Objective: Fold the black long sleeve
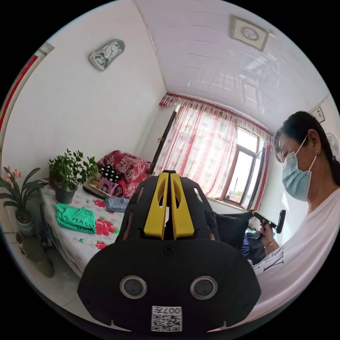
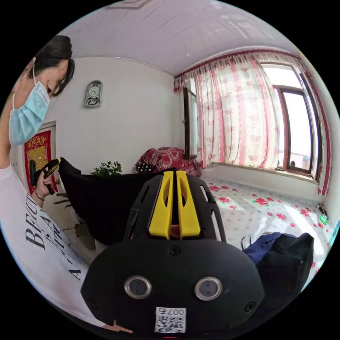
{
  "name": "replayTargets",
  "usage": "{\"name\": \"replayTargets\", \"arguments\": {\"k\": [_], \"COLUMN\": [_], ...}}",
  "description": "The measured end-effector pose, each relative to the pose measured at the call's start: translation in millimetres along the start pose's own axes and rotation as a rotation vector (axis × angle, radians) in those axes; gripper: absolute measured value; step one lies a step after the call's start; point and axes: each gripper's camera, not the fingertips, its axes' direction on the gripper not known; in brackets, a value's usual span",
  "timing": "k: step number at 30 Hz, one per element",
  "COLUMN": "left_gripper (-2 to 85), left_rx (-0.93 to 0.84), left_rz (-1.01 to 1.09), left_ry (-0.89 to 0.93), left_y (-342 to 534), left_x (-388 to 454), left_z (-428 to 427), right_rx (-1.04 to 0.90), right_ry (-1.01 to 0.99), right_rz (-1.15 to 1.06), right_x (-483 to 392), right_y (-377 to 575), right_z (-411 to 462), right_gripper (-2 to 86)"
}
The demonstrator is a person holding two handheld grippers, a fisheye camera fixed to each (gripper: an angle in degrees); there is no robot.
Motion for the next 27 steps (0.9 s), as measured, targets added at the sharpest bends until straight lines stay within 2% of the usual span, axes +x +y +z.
{"name": "replayTargets", "arguments": {"k": [4, 8, 9, 11, 12, 14, 15, 17, 22, 23, 27], "left_gripper": [-0.9, -0.5, -0.1, 1.6, 3.8, 4.7, 5.0, 5.3, 6.0, 6.0, 6.0], "left_rx": [-0.008, -0.068, -0.133, -0.283, -0.387, -0.502, -0.534, -0.59, -1.015, -1.048, -1.142], "left_rz": [-0.002, -0.155, -0.124, -0.11, -0.118, -0.11, -0.085, -0.037, 0.079, 0.089, 0.166], "left_ry": [-0.082, -0.157, -0.209, -0.35, -0.475, -0.547, -0.545, -0.525, -0.437, -0.426, -0.38], "left_y": [-16.7, -18.5, -15.5, 1.1, 20.5, 54.0, 78.5, 122.0, 277.9, 290.8, 344.8], "left_x": [-31.5, -118.2, -145.4, -188.2, -213.8, -243.2, -255.6, -269.9, -301.9, -303.2, -305.1], "left_z": [54.3, 170.7, 223.5, 302.2, 344.8, 385.5, 398.1, 409.6, 450.8, 455.3, 506.1], "right_rx": [-0.001, -0.117, -0.136, -0.254, -0.367, -0.523, -0.555, -0.656, -1.043, -1.09, -1.113], "right_ry": [-0.019, -0.023, -0.004, 0.067, 0.11, 0.092, 0.075, 0.034, 0.038, 0.062, 0.191], "right_rz": [-0.037, -0.037, -0.045, -0.06, -0.023, -0.007, 0.004, 0.067, 0.294, 0.322, 0.34], "right_x": [2.0, 23.4, 25.0, 32.1, 38.7, 43.1, 44.2, 52.9, 94.6, 103.0, 130.6], "right_y": [-26.6, -55.8, -56.8, -40.9, -20.0, 27.4, 46.9, 144.1, 350.7, 381.1, 421.6], "right_z": [40.8, 182.4, 209.0, 323.0, 377.7, 437.2, 449.5, 477.9, 503.0, 504.3, 519.5], "right_gripper": [-0.1, 0.2, 0.4, 1.3, 1.9, 2.7, 3.0, 3.9, 5.6, 6.1, 6.8]}}
